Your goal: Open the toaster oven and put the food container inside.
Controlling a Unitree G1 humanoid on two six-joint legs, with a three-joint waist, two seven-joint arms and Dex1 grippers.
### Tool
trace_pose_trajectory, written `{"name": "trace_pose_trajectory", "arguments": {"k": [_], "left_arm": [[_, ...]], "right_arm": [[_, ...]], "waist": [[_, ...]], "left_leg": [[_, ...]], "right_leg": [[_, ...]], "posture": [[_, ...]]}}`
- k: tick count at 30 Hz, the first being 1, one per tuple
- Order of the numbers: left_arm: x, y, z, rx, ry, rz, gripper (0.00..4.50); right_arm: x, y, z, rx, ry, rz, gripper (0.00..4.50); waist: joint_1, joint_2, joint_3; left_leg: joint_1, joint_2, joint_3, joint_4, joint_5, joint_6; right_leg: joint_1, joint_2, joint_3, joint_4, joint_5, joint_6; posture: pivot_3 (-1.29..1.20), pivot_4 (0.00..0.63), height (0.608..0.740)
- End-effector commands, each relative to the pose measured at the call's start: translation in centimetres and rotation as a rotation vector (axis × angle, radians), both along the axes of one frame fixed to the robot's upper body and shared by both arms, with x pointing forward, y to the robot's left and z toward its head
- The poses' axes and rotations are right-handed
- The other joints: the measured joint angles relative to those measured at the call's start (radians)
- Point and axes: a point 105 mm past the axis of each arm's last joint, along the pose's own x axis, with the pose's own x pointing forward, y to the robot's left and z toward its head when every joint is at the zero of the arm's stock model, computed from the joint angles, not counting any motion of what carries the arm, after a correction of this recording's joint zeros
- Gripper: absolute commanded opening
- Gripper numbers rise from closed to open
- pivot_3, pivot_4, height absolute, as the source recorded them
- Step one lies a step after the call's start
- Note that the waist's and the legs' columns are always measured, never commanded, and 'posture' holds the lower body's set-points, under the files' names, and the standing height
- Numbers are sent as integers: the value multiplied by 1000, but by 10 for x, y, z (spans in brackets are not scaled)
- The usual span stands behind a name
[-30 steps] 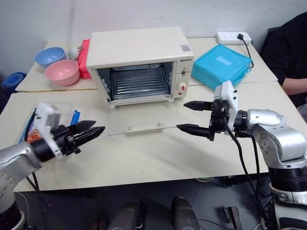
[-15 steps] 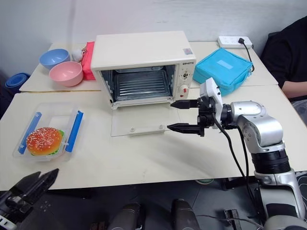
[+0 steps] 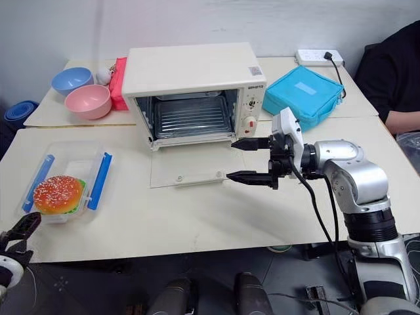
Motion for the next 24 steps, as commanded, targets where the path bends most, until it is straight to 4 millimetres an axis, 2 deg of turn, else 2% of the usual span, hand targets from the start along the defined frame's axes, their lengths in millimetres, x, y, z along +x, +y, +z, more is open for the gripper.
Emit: {"name": "trace_pose_trajectory", "arguments": {"k": [1, 6, 9, 15, 18, 24], "left_arm": [[5, -5, 4, 1, 5, -17, 4492], [17, -8, -1, -73, 47, -5, 4492], [19, 0, -1, -105, 116, 52, 4492], [27, 25, 18, -26, 175, 110, 4492], [32, 19, 20, -22, 160, 31, 4492], [18, 25, 8, -35, 193, 67, 4492]], "right_arm": [[-7, -5, 12, 17, -49, -21, 4500], [-11, -6, 10, 27, -46, -46, 4500], [-9, -6, 10, 36, -48, -61, 4500], [-7, -4, 9, 48, -56, -74, 4500], [-7, -4, 9, 53, -58, -78, 4500], [-7, -4, 7, 55, -56, -81, 4500]], "waist": [[0, 0, 0], [0, 0, 0], [0, 0, 0], [1, 0, 0], [0, 0, 0], [-1, 0, 0]], "left_leg": [[0, 0, 0, 0, 0, 0], [1, 1, 0, 0, 0, -1], [1, 1, 1, 0, 0, -1], [4, 2, 0, -1, 0, -2], [5, 2, 1, -3, 0, -2], [9, 2, 3, -12, 1, -3]], "right_leg": [[0, 0, 0, 0, 0, 0], [0, 0, -2, 0, 0, 0], [0, 0, -2, 0, 0, 0], [3, 0, -3, 1, -1, -1], [3, 0, -4, 0, -1, -1], [3, 0, -3, -2, -1, -1]], "posture": [[0, 150, 740], [0, 150, 740], [0, 150, 740], [0, 150, 740], [0, 150, 740], [0, 150, 740]]}}
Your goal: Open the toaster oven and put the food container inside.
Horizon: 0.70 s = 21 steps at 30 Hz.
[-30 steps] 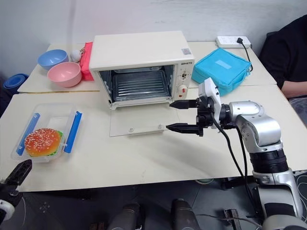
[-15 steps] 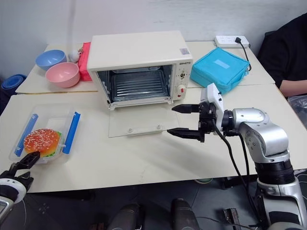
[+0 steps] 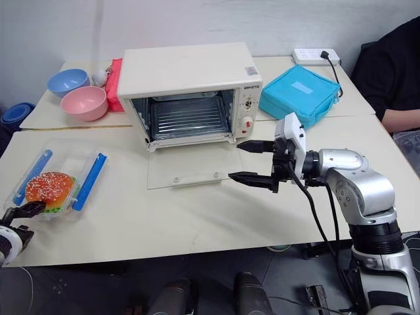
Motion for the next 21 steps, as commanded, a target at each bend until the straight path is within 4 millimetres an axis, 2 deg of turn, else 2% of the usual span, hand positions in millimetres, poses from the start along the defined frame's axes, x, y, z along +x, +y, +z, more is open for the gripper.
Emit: {"name": "trace_pose_trajectory", "arguments": {"k": [1, 6, 11, 16, 21], "left_arm": [[-11, 6, 0, -4, -5, 59, 4492], [-22, 4, -6, -30, 7, 124, 4492], [-14, 12, 1, -11, -5, 152, 4492], [-2, 16, 20, 28, -79, 114, 4492], [-10, 26, 3, 17, 30, 164, 4492]], "right_arm": [[-6, 0, 13, 35, -59, 14, 4500], [-6, 0, 13, 35, -56, 20, 4500], [-5, 1, 13, 33, -58, 26, 4500], [-5, 1, 12, 32, -59, 22, 4500], [-5, 1, 11, 35, -59, 17, 4500]], "waist": [[1, 0, 0], [-2, 0, 0], [1, 0, 0], [1, 0, 0], [-3, 0, 0]], "left_leg": [[1, 0, 0, -2, 0, -1], [2, 1, 1, -3, 0, -2], [2, 1, 1, -2, 0, -2], [2, 2, 1, -2, 2, -3], [2, 2, 1, -4, 1, -3]], "right_leg": [[0, 0, 0, 0, 0, 0], [0, 0, 0, 0, -1, -2], [0, 0, -1, 0, -2, -4], [1, 0, -3, 0, -3, -5], [0, 0, -3, 0, -2, -4]], "posture": [[0, 150, 740], [0, 150, 740], [0, 150, 740], [0, 150, 740], [0, 150, 740]]}}
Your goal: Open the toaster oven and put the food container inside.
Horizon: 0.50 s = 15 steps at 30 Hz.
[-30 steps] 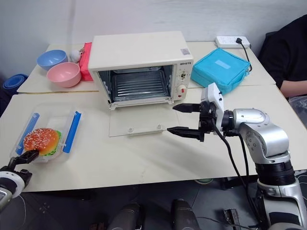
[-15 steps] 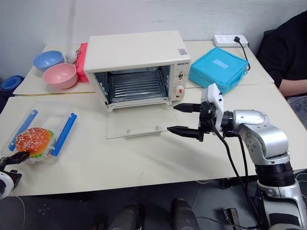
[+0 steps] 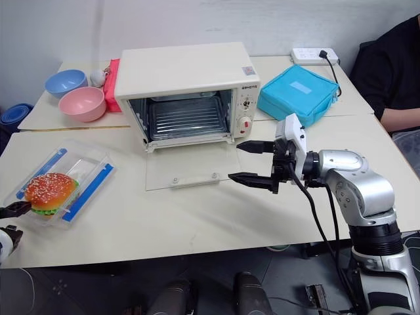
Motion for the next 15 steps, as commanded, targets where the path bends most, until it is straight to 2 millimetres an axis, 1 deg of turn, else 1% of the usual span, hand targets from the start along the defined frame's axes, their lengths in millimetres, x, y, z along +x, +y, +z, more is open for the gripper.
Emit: {"name": "trace_pose_trajectory", "arguments": {"k": [1, 3, 8, 15], "left_arm": [[-3, 8, 0, 13, 38, 30, 4492], [-1, 7, -1, 4, 46, 35, 4492], [-8, 10, -8, -20, 109, 84, 4492], [6, 15, -7, -24, 129, 68, 4492]], "right_arm": [[-4, 0, 9, 24, -45, 7, 4500], [-3, -1, 9, 27, -47, -1, 4500], [-2, -2, 8, 34, -48, -16, 4500], [-4, -1, 6, 39, -49, -20, 4500]], "waist": [[2, 0, 0], [3, 0, 0], [1, 0, 0], [3, 1, 0]], "left_leg": [[0, 0, 0, 0, 0, 0], [0, 0, -1, 0, 0, -1], [0, 0, -1, 0, -1, 0], [0, 1, -1, 0, 0, -1]], "right_leg": [[0, 0, 0, 0, 0, 0], [0, 0, -1, 0, 0, 0], [0, 0, -2, 0, 0, 0], [0, 0, -4, 0, 0, 0]], "posture": [[0, 150, 740], [0, 150, 740], [0, 150, 740], [0, 150, 740]]}}
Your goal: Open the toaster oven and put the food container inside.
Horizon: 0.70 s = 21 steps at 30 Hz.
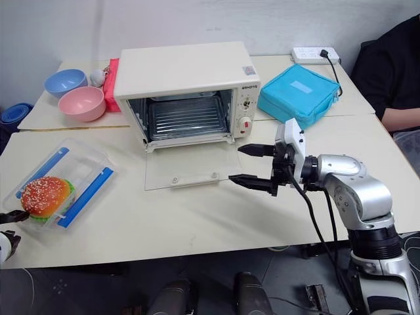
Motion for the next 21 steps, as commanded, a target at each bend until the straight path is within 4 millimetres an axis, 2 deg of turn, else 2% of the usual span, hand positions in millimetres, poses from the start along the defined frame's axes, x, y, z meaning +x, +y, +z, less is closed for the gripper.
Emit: {"name": "trace_pose_trajectory", "arguments": {"k": [1, 3, 6, 18, 19, 21], "left_arm": [[2, 6, -3, 2, 47, 13, 4492], [9, 9, -2, 10, 56, 8, 4492], [18, 13, 2, 30, 60, -9, 3939], [20, 29, 2, 74, 121, -14, 267], [20, 30, 1, 79, 126, -24, 80], [19, 32, -2, 84, 141, -41, 68]], "right_arm": [[-5, 1, 14, 25, -73, 8, 4500], [-6, 0, 15, 26, -75, 5, 4500], [-7, -1, 15, 26, -79, -1, 4500], [-9, -3, 19, 42, -81, -18, 4500], [-10, -4, 20, 42, -78, -16, 4500], [-10, -6, 24, 61, -64, -19, 4500]], "waist": [[-1, 0, 0], [0, 0, 0], [2, 0, 0], [-10, 3, 1], [-11, 3, 2], [-14, 3, 2]], "left_leg": [[0, 0, 0, 0, 0, 0], [0, 0, 0, 0, 0, 0], [0, 0, 0, 0, 1, -1], [0, 1, -1, -3, 1, -3], [0, 1, -1, -3, 1, -3], [0, 1, -1, -3, 1, -3]], "right_leg": [[0, 0, 0, 0, 0, 0], [0, 0, 0, 0, 0, 0], [0, 0, -1, 1, 0, 0], [-2, 0, -2, 1, 0, 0], [-2, 0, -2, 1, 0, 0], [-1, 0, -2, 1, 0, 0]], "posture": [[0, 150, 740], [0, 150, 740], [0, 150, 740], [0, 150, 740], [0, 150, 740], [0, 150, 740]]}}
